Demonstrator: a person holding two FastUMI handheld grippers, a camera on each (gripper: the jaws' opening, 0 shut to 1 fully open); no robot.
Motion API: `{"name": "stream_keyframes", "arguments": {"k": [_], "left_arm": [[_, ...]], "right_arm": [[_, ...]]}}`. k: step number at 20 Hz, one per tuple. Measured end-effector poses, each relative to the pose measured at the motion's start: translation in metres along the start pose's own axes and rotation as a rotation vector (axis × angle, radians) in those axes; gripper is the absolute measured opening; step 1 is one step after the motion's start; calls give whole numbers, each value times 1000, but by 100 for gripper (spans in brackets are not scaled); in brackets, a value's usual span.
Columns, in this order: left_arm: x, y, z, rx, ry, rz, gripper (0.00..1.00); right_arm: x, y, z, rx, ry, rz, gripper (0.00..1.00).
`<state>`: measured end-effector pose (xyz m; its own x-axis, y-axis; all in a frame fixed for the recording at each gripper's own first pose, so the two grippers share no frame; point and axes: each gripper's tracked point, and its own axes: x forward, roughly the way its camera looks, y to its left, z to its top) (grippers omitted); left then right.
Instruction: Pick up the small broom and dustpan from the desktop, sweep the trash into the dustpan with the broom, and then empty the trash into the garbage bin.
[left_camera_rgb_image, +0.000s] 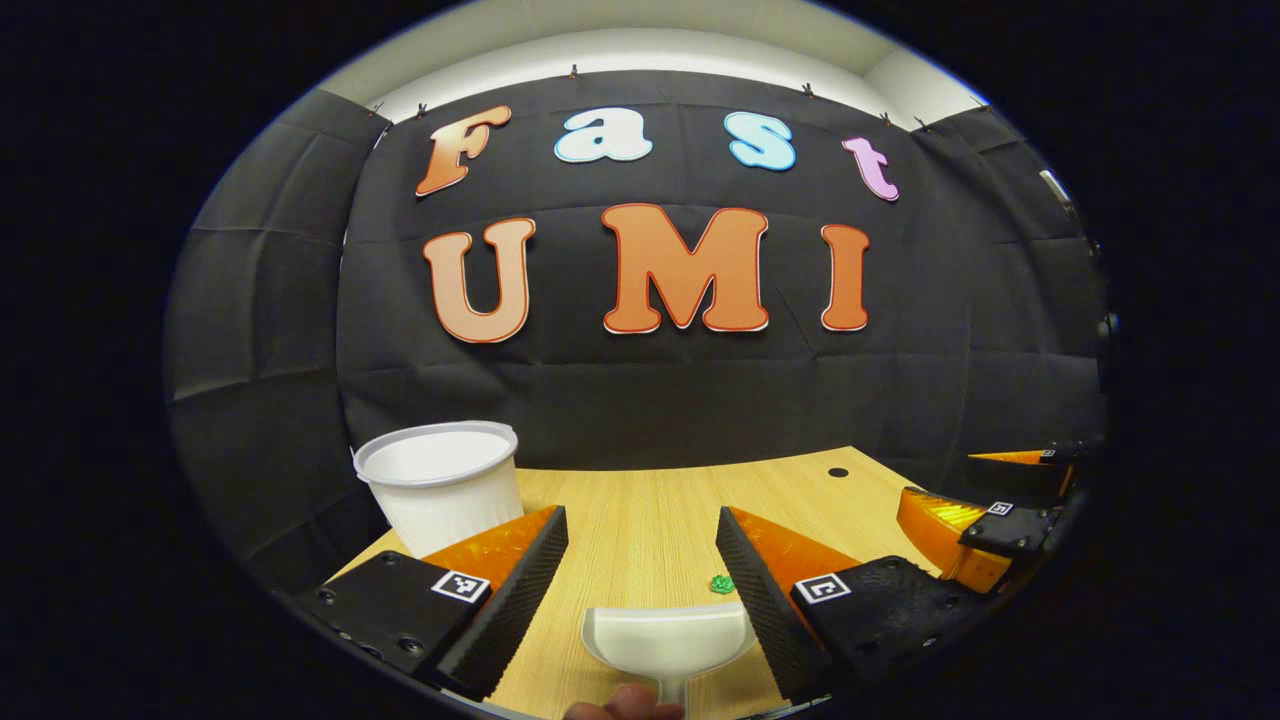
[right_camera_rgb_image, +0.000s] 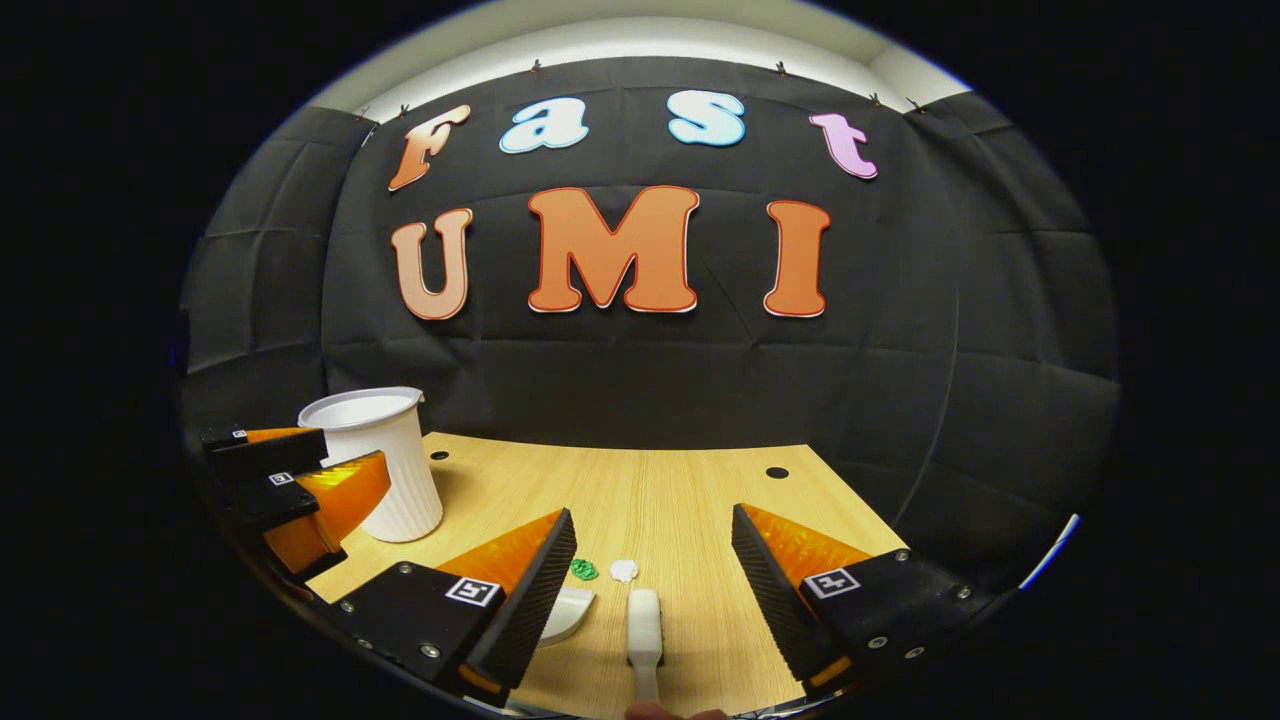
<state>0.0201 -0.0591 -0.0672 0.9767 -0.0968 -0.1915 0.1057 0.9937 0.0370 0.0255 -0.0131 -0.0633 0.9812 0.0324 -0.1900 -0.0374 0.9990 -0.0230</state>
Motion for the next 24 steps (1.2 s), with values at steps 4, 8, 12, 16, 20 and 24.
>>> {"name": "stream_keyframes", "arguments": {"k": [4,8,12,16,20,24], "left_arm": [[5,-3,-13,-19,40,-9,95],[5,-7,-39,-42,129,-20,95],[15,-19,-87,-72,309,-64,95],[16,-25,-152,-160,569,-100,96],[7,-32,-194,-217,819,-104,98],[-7,-28,-199,-217,992,-84,98]], "right_arm": [[1,0,-4,1,16,5,94],[5,-5,-24,8,88,-5,94],[10,0,-76,18,269,9,94],[9,13,-137,71,482,61,95],[10,7,-198,74,690,81,95],[16,6,-238,98,846,112,95]]}}
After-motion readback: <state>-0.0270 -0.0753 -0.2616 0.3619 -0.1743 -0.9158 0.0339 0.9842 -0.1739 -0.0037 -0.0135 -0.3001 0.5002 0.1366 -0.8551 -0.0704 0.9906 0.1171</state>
